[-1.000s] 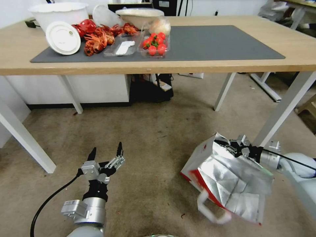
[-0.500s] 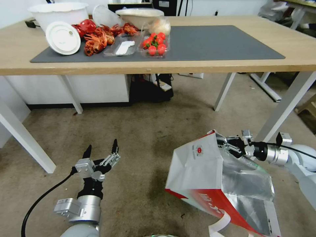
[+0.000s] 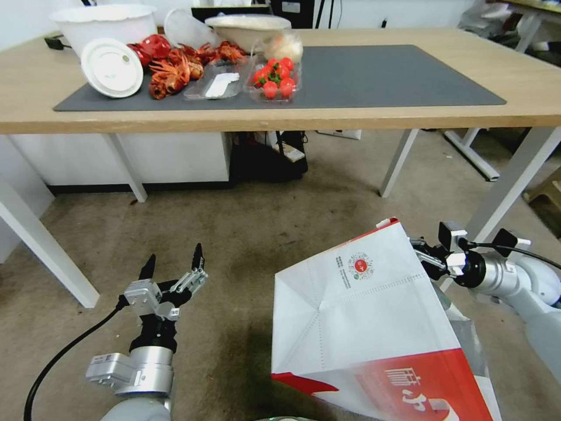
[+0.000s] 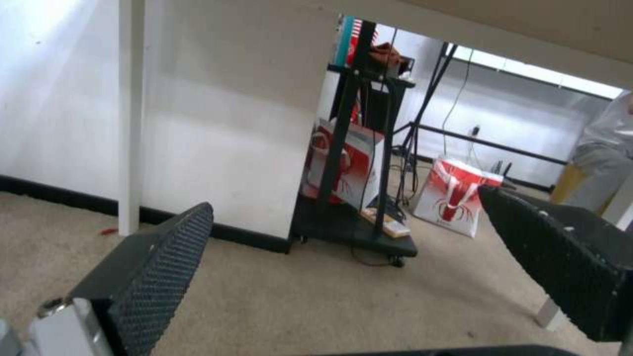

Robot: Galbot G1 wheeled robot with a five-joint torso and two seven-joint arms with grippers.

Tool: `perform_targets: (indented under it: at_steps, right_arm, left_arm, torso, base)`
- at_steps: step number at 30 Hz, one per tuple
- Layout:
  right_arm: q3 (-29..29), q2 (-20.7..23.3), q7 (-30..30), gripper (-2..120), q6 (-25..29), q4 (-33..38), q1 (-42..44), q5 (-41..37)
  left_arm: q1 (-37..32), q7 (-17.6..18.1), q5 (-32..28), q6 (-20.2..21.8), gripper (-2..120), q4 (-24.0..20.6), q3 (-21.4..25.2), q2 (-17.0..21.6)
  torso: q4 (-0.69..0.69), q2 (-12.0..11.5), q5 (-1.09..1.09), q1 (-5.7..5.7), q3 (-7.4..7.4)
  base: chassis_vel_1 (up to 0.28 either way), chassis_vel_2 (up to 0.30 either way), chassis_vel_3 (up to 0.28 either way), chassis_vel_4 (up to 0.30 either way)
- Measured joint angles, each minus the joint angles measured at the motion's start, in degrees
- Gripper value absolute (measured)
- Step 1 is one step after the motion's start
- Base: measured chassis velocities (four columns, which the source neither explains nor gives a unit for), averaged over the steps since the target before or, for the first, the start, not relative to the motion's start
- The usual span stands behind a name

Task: Pick up the food delivery bag from the floor and place it on the table.

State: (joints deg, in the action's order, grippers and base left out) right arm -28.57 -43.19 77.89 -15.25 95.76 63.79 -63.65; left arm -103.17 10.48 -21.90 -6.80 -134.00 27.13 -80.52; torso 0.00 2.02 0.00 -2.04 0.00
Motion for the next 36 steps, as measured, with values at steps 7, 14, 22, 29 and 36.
perform_targets:
  at_steps: [7,14,22,29,36]
  right_arm:
    - [-0.5,-0.6,0.0,0,-0.1,0.6,1.0,0.0]
    - [-0.9,-0.8,0.3,0,-0.1,1.5,2.3,1.2]
    - [-0.5,0.1,-0.3,0,0.0,3.1,4.5,1.6]
    - [-0.4,0.6,-0.7,0,-0.2,4.2,5.0,1.4]
    - [-0.5,0.3,-0.7,0,-0.3,4.7,5.6,1.5]
  left_arm:
    - [-0.1,0.2,0.4,-0.3,100,-0.3,-0.1,-0.4]
    - [-0.4,0.7,0.4,-1.0,100,-0.7,-0.5,-0.3]
    - [0.1,0.7,-0.3,-0.8,100,-1.0,0.2,0.0]
    - [0.0,0.7,-0.5,-0.4,100,-1.2,0.3,0.1]
    - [-0.1,0.7,-0.5,-0.2,100,-1.4,0.6,0.3]
  torso:
    - [0.0,0.0,0.0,0.0,0.0]
    - [0.0,0.0,0.01,0.0,0.0]
    - [0.0,0.3,0.0,-0.03,0.21]
    - [0.0,2.0,0.0,-0.06,1.91]
    - [0.0,3.5,0.0,-0.3,3.18]
  base:
    - [0.0,0.0,0.0,0.0]
    - [0.0,0.0,0.0,0.0]
    - [0.0,0.0,0.0,0.0]
    - [0.0,0.0,0.0,0.0]
    - [0.0,0.0,0.0,0.0]
